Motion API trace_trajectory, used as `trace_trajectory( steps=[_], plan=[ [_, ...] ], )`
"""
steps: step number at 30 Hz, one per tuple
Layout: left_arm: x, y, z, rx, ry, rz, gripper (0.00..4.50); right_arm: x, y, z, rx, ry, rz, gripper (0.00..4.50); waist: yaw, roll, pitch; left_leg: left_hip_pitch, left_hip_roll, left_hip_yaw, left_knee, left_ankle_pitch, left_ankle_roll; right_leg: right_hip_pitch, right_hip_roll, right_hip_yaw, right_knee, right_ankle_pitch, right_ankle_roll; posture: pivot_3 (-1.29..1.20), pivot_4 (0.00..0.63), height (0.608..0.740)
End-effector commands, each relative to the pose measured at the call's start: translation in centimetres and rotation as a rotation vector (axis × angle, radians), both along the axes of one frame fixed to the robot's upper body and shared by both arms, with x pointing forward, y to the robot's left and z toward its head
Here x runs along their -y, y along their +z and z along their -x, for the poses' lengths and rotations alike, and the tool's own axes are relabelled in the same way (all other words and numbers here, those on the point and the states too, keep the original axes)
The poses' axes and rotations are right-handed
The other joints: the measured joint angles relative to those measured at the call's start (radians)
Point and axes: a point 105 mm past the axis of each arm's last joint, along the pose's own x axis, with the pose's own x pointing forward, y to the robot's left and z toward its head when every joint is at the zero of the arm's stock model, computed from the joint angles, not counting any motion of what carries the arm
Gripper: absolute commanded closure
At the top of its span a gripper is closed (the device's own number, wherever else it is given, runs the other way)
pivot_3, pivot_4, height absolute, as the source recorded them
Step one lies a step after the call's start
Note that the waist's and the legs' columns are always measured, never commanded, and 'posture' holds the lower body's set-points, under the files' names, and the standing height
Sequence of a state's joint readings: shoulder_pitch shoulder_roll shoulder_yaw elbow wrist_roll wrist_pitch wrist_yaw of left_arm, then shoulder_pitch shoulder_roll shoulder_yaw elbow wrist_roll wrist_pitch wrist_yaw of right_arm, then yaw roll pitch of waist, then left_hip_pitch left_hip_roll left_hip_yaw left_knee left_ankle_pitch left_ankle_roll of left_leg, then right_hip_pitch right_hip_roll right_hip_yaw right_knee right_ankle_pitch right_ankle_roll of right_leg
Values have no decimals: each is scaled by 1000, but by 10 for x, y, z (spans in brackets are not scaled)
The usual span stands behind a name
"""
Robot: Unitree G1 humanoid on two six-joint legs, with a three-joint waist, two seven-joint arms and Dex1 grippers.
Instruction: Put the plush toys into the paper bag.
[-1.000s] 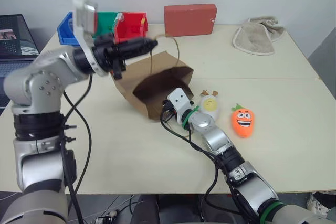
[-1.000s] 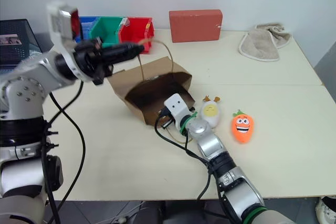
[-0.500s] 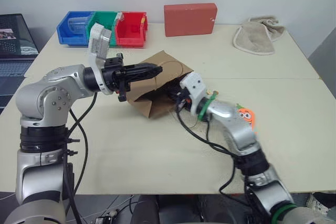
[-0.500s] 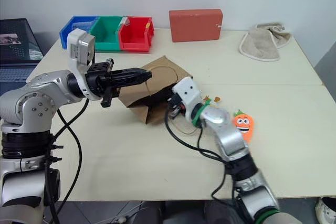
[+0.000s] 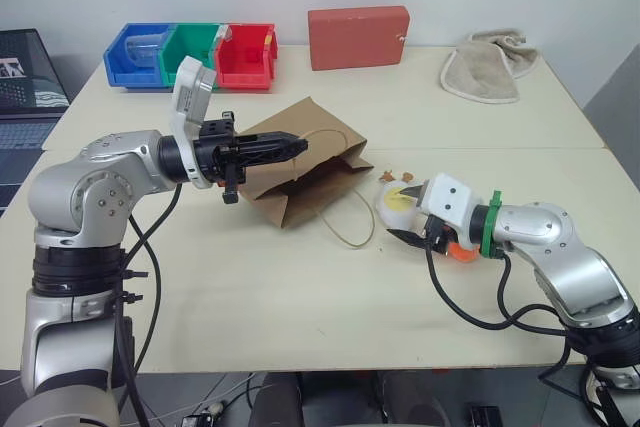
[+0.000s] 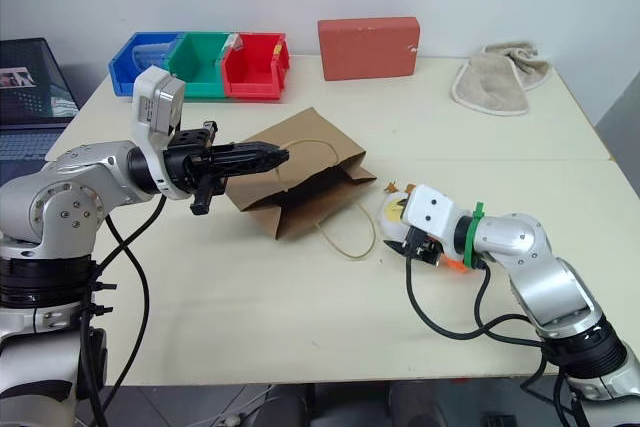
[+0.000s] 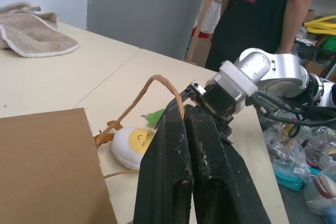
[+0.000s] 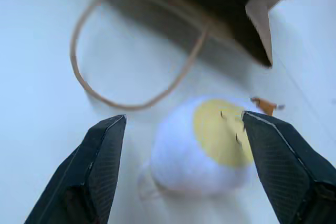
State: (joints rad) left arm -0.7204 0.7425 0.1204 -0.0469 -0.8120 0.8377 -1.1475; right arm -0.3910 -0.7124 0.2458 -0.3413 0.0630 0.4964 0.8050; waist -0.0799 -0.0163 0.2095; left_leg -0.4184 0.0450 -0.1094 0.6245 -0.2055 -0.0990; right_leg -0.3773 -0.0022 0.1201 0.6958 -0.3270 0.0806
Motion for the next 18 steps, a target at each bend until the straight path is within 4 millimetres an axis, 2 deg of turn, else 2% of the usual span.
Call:
trace_trajectory(
  steps=[1,3,6,11,14,15,18],
  plan=[
    [2,14,5,65,-16,7,4500,-2,-1,-5,53,9,11,836,-1,0,0,0,0,0,0,0,0,0,0,0,0,0,0,0,150,740],
    [3,16,7,67,-21,7,4500,-5,-4,-8,58,-2,11,836,0,0,0,0,0,0,0,0,0,0,0,0,0,0,0,0,150,740],
    [1,16,6,70,-15,0,4500,-3,-9,-15,94,-22,49,1473,-1,0,0,0,0,0,0,0,0,0,0,0,0,0,0,0,150,740],
    [1,16,7,74,-15,-3,4500,5,-14,-23,152,-40,102,3242,0,0,0,0,0,-1,0,0,0,0,0,0,1,0,0,0,150,740],
    [1,16,7,73,-13,-3,4500,2,-10,-19,143,-5,69,4314,0,0,0,0,0,-1,1,0,0,1,0,0,1,0,0,0,150,740],
    [1,16,8,72,-14,-3,4500,1,-8,-14,125,19,52,4457,0,0,0,1,0,-1,1,0,0,1,0,0,1,0,0,0,150,740],
    [2,15,9,67,-20,-3,4500,5,5,-5,104,76,29,4457,0,0,0,1,0,-1,1,0,0,1,0,-1,1,0,0,0,150,740]
  ],
)
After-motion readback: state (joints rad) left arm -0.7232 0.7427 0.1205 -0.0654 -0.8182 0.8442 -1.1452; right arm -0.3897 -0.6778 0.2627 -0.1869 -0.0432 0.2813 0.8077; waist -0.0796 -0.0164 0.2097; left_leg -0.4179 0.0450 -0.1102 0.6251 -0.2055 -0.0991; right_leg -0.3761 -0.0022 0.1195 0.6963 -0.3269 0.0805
